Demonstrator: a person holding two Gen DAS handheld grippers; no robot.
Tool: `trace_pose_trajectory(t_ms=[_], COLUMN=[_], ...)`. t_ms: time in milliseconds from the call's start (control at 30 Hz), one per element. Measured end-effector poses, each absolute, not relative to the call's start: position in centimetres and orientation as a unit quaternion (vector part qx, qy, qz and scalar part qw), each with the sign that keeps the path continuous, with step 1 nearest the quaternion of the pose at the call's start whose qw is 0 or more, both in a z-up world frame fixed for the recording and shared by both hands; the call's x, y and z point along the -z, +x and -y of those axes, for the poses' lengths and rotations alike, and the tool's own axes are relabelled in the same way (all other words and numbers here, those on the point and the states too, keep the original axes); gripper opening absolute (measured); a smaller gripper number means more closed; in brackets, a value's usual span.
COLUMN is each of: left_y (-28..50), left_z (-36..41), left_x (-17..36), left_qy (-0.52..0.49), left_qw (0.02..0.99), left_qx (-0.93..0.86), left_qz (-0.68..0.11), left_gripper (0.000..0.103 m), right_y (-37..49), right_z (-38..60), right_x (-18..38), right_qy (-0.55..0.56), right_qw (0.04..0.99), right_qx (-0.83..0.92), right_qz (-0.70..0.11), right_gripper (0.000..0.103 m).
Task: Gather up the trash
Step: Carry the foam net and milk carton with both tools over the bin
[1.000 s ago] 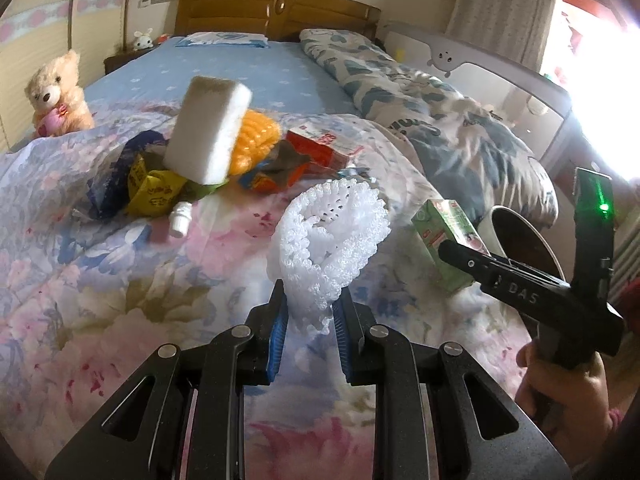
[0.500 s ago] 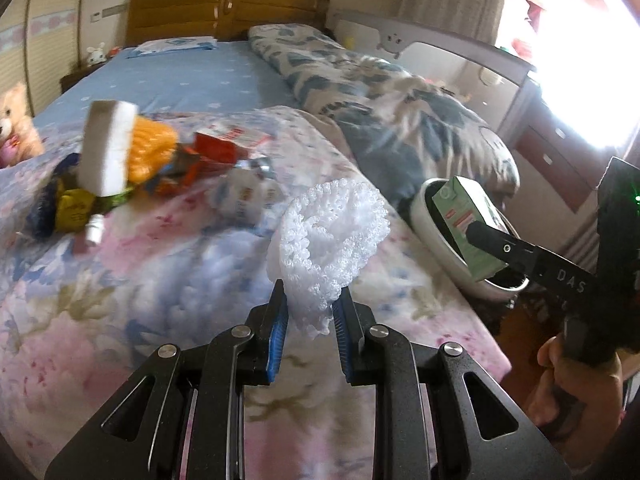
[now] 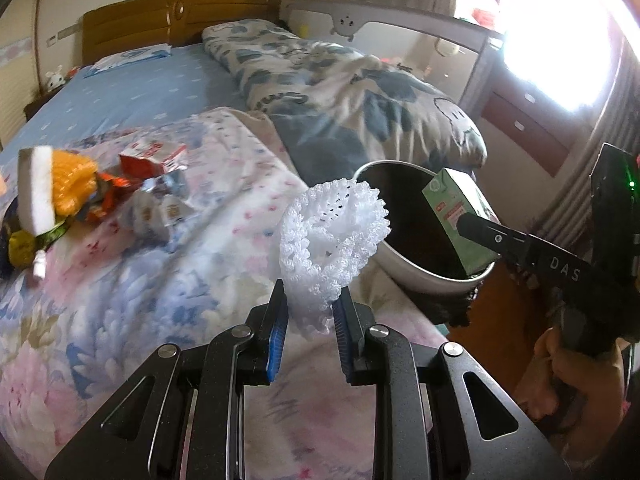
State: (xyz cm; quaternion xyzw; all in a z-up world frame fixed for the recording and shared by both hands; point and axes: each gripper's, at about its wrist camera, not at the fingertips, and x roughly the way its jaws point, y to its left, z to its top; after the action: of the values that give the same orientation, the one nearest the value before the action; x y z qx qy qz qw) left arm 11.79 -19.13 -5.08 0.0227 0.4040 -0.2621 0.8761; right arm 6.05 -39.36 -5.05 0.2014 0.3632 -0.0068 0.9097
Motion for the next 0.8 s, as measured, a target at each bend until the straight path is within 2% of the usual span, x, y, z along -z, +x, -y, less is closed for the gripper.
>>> trace_pose_trajectory(t_ms=[800], left_y=[12.8], left_z=[26.5], left_x=[4.6], left_qy=[0.056], left_qw=[0.859], left_qx=[0.303], left_qz=[-0.408], left_gripper=[0.02], right_y=[5.8], right_z=[44.5], right_x=[5.6], right_qy=[0.223], right_qw=[0.904], right_qx=[0.042], right_qz=[-0.363], right_gripper=[0.05])
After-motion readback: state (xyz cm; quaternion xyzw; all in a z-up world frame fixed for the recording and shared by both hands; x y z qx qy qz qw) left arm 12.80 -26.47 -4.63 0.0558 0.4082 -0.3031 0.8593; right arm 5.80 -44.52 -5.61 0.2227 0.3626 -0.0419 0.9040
